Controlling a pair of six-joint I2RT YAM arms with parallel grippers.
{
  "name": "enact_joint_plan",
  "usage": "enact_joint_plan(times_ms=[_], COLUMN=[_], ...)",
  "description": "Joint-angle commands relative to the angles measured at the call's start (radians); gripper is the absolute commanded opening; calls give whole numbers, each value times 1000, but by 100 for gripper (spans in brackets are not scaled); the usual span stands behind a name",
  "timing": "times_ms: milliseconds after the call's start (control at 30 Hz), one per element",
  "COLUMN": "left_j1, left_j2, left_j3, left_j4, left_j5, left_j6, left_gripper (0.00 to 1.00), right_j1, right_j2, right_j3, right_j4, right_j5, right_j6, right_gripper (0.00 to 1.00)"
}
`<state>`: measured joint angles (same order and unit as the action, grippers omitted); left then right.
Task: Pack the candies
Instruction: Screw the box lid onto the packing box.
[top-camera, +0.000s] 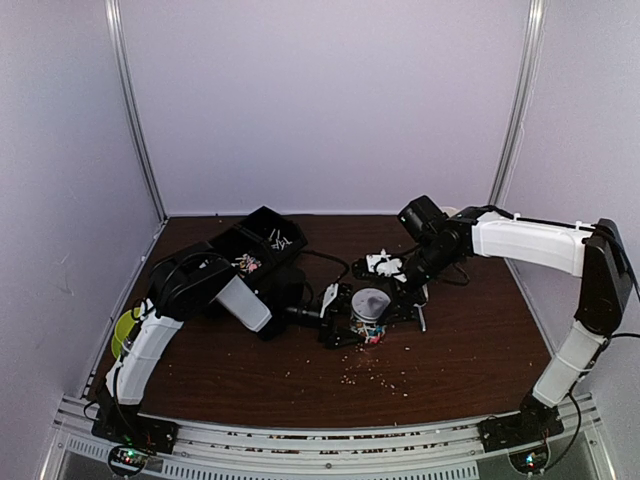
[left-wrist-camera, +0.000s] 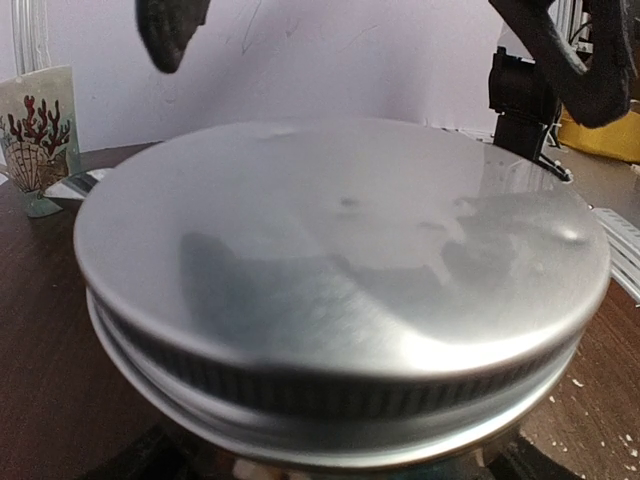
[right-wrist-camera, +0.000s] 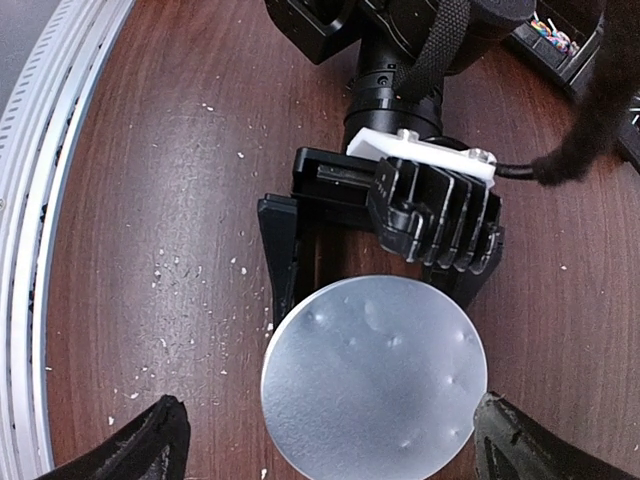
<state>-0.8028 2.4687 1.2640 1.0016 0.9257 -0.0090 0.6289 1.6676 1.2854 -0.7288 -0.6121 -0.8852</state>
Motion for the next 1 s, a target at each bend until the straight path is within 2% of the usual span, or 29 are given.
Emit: enact_joint_plan(times_ms=[0, 300, 967], left_j1=[9, 10, 10], left_j2=[55, 55, 53], left_j3=[-27, -23, -25], left_j4=[-79, -83, -83], left_j5=[29, 31, 26], left_j6=[-33, -32, -33], left_gripper=[85, 85, 85], right_j1=[-1, -2, -1], right_j2=[22, 86, 107], right_j3=[36, 82, 69], right_j4=[27, 21, 42], right_j5=[17, 25, 42], right_j6=[15, 50, 114], right_gripper=[100, 100, 100])
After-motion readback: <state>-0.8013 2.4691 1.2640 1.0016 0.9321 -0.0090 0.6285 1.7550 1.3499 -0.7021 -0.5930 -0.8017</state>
